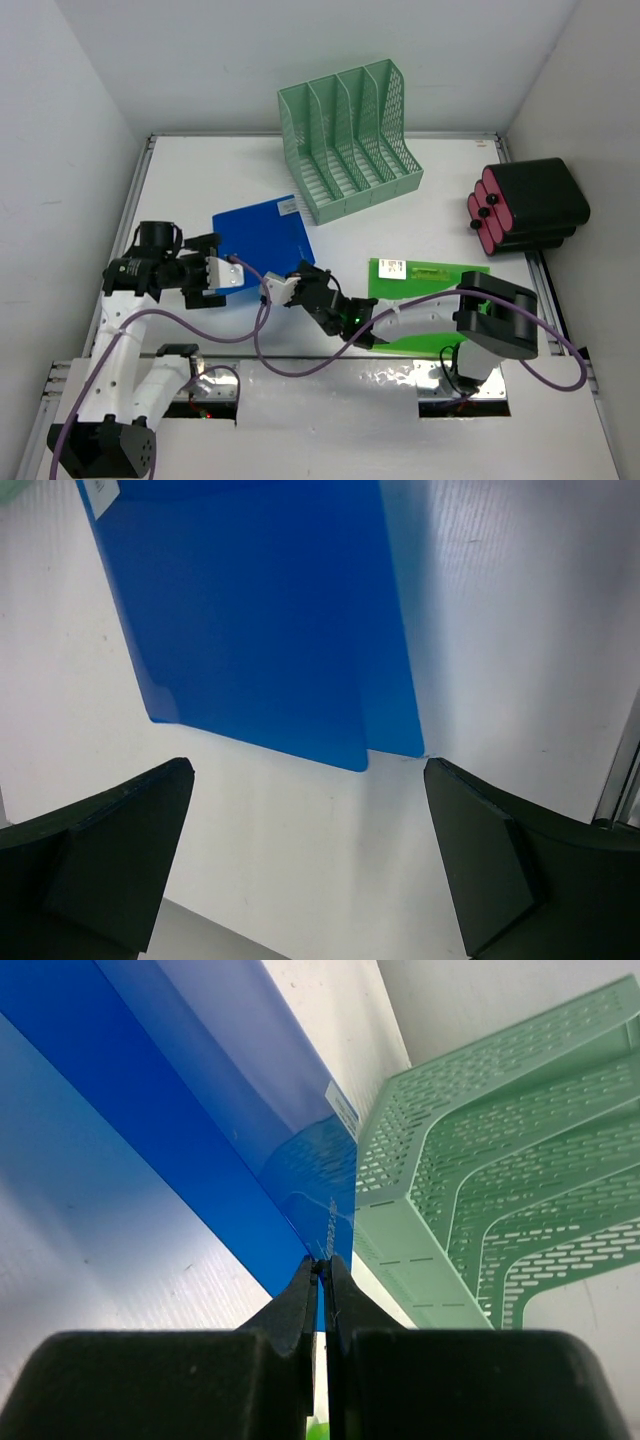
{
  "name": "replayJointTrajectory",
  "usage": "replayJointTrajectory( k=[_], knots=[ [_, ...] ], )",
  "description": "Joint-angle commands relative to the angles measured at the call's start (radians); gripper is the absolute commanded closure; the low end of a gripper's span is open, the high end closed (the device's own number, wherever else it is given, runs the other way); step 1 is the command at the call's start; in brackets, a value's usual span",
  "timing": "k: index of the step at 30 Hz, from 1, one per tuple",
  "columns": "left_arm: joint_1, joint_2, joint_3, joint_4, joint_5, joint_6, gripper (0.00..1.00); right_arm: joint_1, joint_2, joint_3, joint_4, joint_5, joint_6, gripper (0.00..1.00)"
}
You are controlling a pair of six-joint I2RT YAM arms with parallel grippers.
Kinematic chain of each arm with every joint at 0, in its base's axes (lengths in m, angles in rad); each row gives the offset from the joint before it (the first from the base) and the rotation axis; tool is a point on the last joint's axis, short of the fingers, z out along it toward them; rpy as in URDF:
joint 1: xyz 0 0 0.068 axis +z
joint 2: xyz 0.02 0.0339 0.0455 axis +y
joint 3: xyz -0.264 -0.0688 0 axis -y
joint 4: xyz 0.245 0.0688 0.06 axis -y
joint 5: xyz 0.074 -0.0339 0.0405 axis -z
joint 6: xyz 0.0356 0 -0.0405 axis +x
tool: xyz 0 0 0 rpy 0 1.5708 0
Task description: Organize the desk
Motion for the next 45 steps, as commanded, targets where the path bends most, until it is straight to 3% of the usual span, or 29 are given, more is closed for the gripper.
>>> replayJointTrajectory(
  k=[1,11,16,25,29,36,43,45],
  knots=[
    [-0.002,-0.012,0.022,-0.047,0.068,0.083,0.01,-0.011,-0.035,0.047,0.026,-0.011,0.044,1.0],
    [-0.002,-0.022,-0.016,-0.084,0.145,0.051,0.0,-0.03,0.014,0.113,-0.006,-0.008,0.052,1.0],
    [-0.002,-0.05,-0.114,0.209,0.074,-0.194,0.0,-0.033,0.015,0.121,0.001,-0.011,0.061,1.0],
    [-0.007,-0.041,-0.174,0.365,0.037,-0.288,0.0,-0.041,0.025,0.133,0.003,-0.007,0.062,1.0],
    [-0.014,-0.027,-0.208,0.394,0.033,-0.281,0.0,-0.041,0.038,0.142,0.009,-0.004,0.064,1.0],
    [-0.016,-0.002,-0.252,0.322,0.089,-0.135,0.0,-0.044,0.054,0.161,0.009,0.009,0.061,1.0],
    [-0.016,0.021,-0.307,0.651,-0.035,-0.34,0.01,-0.045,0.048,0.152,0.023,0.007,0.064,1.0],
    [-0.043,0.036,-0.327,0.699,-0.07,-0.351,0.11,-0.045,0.044,0.15,0.028,0.007,0.065,1.0]
  ],
)
